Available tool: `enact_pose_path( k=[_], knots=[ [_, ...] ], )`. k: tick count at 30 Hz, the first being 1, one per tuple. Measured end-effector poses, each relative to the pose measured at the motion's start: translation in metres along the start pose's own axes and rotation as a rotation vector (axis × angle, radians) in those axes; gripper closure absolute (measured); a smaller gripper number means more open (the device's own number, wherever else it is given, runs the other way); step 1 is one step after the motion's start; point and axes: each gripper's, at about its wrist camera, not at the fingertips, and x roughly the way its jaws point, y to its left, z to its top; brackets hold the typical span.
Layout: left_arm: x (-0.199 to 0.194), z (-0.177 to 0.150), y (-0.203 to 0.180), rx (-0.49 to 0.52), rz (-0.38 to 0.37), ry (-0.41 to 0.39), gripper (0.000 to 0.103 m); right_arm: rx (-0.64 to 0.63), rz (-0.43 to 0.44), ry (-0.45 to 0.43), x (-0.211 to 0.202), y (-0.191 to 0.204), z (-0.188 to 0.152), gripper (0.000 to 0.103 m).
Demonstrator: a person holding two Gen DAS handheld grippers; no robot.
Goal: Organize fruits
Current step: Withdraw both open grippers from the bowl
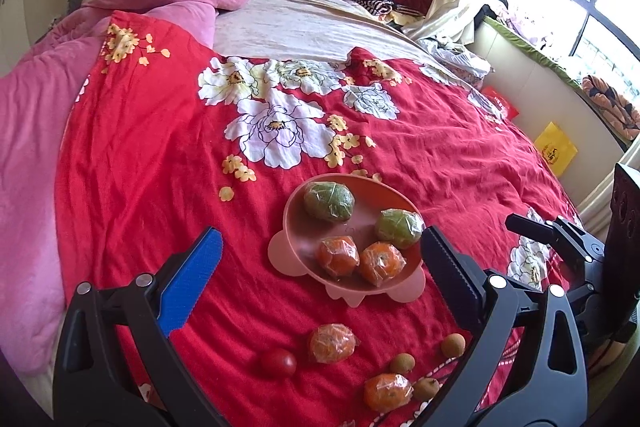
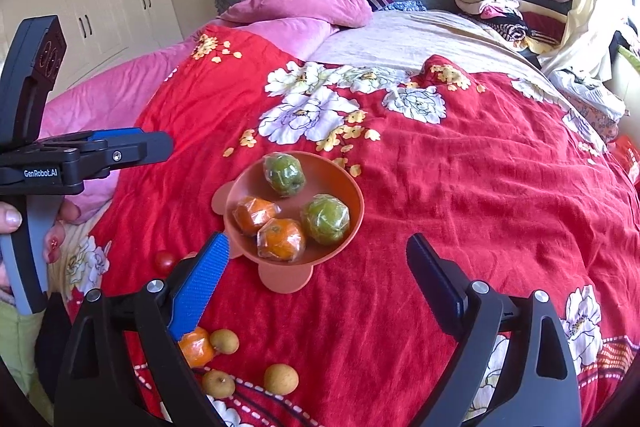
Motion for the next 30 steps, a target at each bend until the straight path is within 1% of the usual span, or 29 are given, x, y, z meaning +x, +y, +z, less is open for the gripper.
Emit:
enact_pose_path(
  k=[18,30],
  knots=[
    [-0.023,-0.024,-0.004,0.013,0.015,-0.011,0.010,-0.034,0.015,0.000,-0.020,0.020,-0.015,0.012],
    [-0.027,-0.037,-0.005,0.016,0.020,-0.002,0.010,-0.045,0.017,0.016,-0.027,0.026,-0.029,0.012]
  ],
)
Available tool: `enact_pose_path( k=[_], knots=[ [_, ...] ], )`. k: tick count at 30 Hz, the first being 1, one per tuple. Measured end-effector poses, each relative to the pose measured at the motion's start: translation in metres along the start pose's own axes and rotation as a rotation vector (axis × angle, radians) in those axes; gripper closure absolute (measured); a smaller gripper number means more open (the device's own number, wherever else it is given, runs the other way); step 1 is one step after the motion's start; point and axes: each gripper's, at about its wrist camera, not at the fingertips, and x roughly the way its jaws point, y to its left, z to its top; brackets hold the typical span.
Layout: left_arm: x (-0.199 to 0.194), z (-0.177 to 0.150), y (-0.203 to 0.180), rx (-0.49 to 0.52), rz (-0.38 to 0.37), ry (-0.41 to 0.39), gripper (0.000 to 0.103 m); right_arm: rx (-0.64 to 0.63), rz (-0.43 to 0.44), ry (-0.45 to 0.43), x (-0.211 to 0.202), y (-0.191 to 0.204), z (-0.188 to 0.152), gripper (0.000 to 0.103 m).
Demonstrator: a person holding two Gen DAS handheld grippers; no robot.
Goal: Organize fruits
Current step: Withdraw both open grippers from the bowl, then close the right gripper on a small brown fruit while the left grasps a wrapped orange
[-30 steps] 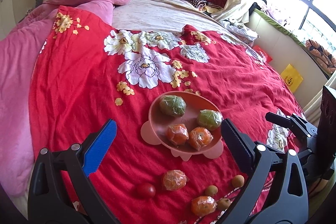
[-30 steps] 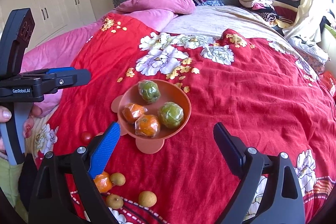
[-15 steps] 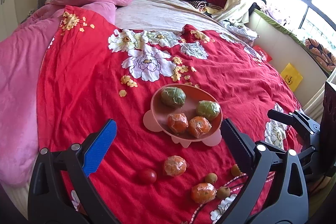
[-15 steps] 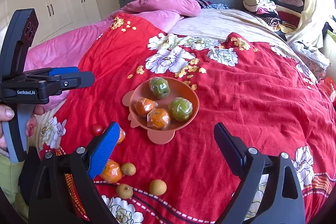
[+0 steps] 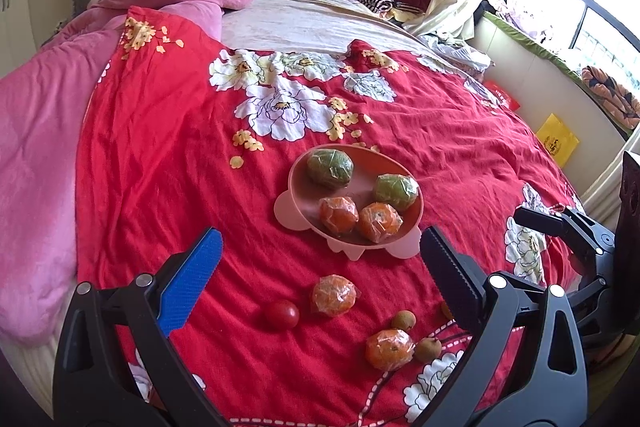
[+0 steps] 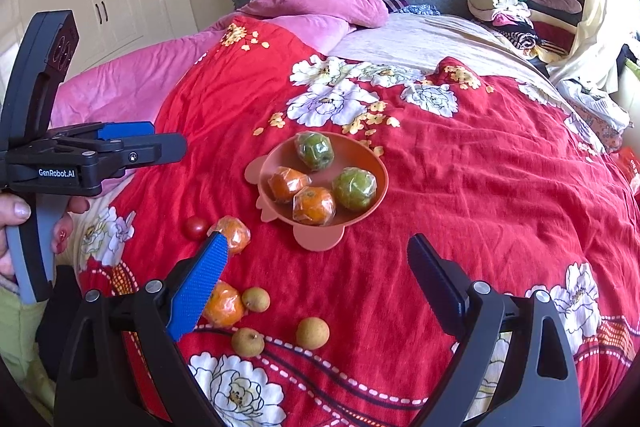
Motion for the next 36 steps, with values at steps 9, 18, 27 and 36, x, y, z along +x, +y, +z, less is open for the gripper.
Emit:
enact_pose_path(
  k=[9,18,27,36],
  knots=[
    [-0.004,-0.010,-0.001,0.002,0.001,0.007,0.010,-0.013,0.006,0.015,-0.002,0.007,-0.011,0.012],
    [-0.002,-0.026,-0.002,0.006,-0.002,0.030,0.010,-0.027,0.019,0.041,-0.003,0.016,-0.024,0.012],
    [0.000,-0.042,-0.002,0.006,-0.002,0.061,0.010,-0.038,0.024,0.065,-0.002,0.022,-0.035,0.012],
    [0.000,-0.054,-0.004,0.009,-0.011,0.085,0.010,-0.060,0.037,0.103,0.000,0.031,-0.051,0.012]
  ],
)
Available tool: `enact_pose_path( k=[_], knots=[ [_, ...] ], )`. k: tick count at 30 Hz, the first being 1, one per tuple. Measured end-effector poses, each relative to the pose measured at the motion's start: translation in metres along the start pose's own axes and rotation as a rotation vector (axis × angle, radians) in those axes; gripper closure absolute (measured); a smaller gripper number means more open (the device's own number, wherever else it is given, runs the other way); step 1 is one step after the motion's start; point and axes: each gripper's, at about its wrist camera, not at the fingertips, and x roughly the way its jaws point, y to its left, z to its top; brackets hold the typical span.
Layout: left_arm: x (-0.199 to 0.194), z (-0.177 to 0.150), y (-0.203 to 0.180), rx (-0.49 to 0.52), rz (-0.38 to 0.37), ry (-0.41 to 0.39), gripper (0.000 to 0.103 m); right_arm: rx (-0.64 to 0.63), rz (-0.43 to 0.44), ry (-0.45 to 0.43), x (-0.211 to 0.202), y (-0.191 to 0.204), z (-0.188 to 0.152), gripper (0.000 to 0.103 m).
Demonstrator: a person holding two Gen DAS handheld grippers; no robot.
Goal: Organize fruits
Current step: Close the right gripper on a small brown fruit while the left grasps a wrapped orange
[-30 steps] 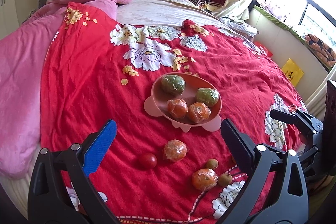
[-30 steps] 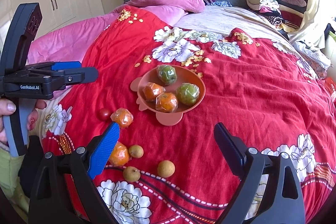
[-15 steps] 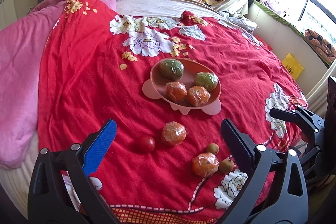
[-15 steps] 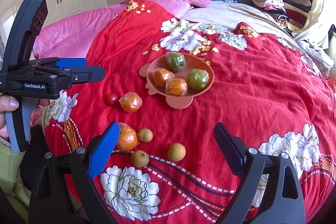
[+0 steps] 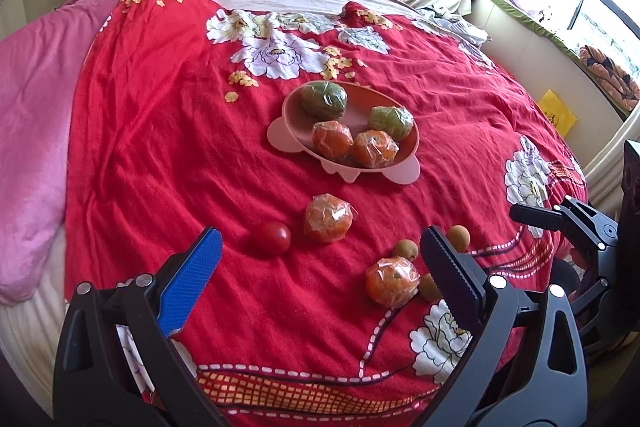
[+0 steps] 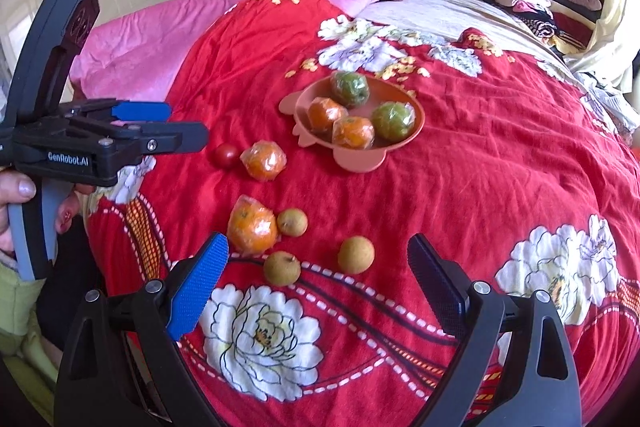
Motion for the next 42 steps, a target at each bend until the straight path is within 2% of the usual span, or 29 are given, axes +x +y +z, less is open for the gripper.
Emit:
enact_pose_path(
  k=[12,14,18,22,26,29,33,36,38,42],
  knots=[
    [0.005,-0.017,-0.009,0.028,-0.019,0.042,0.010,-0.013,0.022,0.049,0.012,0.011,-0.017,0.014],
    [0.006,-0.020,-0.010,0.033,-0.021,0.049,0.010,-0.011,0.020,0.061,0.016,0.012,-0.020,0.021],
    [0.009,-0.024,-0.014,0.043,-0.035,0.061,0.010,-0.013,0.032,0.073,0.021,0.014,-0.023,0.026],
    [0.012,-0.028,-0.018,0.058,-0.049,0.074,0.010,-0.026,0.045,0.081,0.028,0.016,-0.023,0.040],
    [0.015,-0.031,-0.021,0.064,-0.070,0.085,0.010,-0.029,0.057,0.096,0.039,0.016,-0.023,0.058],
    [0.020,-0.034,-0.023,0.071,-0.085,0.098,0.010,-0.030,0.063,0.103,0.046,0.015,-0.024,0.066],
    [0.028,-0.036,-0.026,0.076,-0.107,0.120,0.019,-0.033,0.087,0.102,0.053,0.013,-0.024,0.077],
    [0.038,-0.038,-0.030,0.087,-0.136,0.148,0.027,-0.038,0.101,0.106,0.051,0.011,-0.024,0.078],
    [0.045,-0.040,-0.032,0.087,-0.160,0.168,0.036,-0.028,0.106,0.105,0.049,0.008,-0.024,0.078],
    [0.058,-0.042,-0.036,0.095,-0.164,0.193,0.047,-0.022,0.105,0.108,0.043,0.004,-0.028,0.078]
  ],
)
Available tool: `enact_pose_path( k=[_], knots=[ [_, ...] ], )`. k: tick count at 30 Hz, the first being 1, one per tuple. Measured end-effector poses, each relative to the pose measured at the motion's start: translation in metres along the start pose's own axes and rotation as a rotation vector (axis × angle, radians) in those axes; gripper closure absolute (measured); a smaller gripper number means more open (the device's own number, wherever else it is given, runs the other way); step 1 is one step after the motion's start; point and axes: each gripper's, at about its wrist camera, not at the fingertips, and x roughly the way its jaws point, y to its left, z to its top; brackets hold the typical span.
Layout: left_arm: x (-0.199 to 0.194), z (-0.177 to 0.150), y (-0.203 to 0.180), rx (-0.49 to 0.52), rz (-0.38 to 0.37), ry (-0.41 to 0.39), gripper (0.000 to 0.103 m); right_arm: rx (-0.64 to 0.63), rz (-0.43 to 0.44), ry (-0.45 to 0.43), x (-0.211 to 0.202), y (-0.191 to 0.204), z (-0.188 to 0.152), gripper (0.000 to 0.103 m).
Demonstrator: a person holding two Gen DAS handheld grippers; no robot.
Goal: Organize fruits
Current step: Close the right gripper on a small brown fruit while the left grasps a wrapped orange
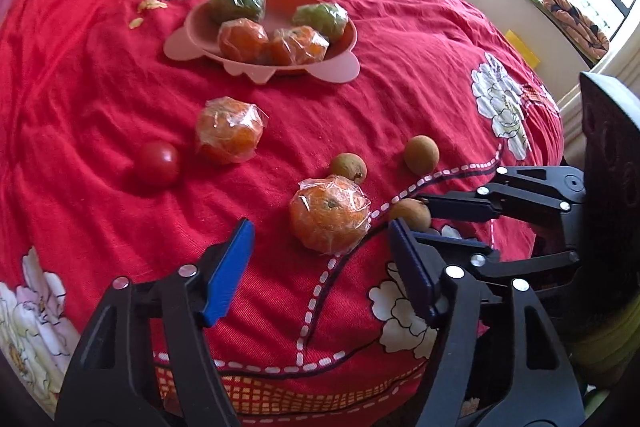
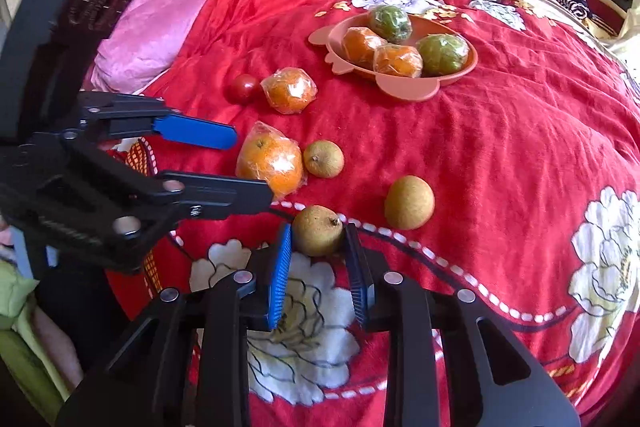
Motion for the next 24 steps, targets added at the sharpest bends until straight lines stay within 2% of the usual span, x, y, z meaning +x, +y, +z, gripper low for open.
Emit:
enact_pose_path(
  k=[4,7,12,24],
  knots=[
    [0.010,0.002,0.000,0.004,-0.001,0.012,0.051,0.016,-0.002,-0.007,-0.003,-0.004,0.000,0.078],
    [0.014,0.004,0.001,0.007,0.011,0.006,0.061,0.017,0.002,-0.009,-0.004,-0.005,0.000,0.078],
    [0.016,0.008,0.005,-0.009,-0.014,0.008,0.070,0.027,0.012,-0.016,-0.007,-0.007,0.002,0.078],
    [-0.011,0.016,0.010,-0.025,-0.048,-0.045,0.070,0.034,0.005,-0.077,-0.028,-0.015,0.021,0.078]
  ],
)
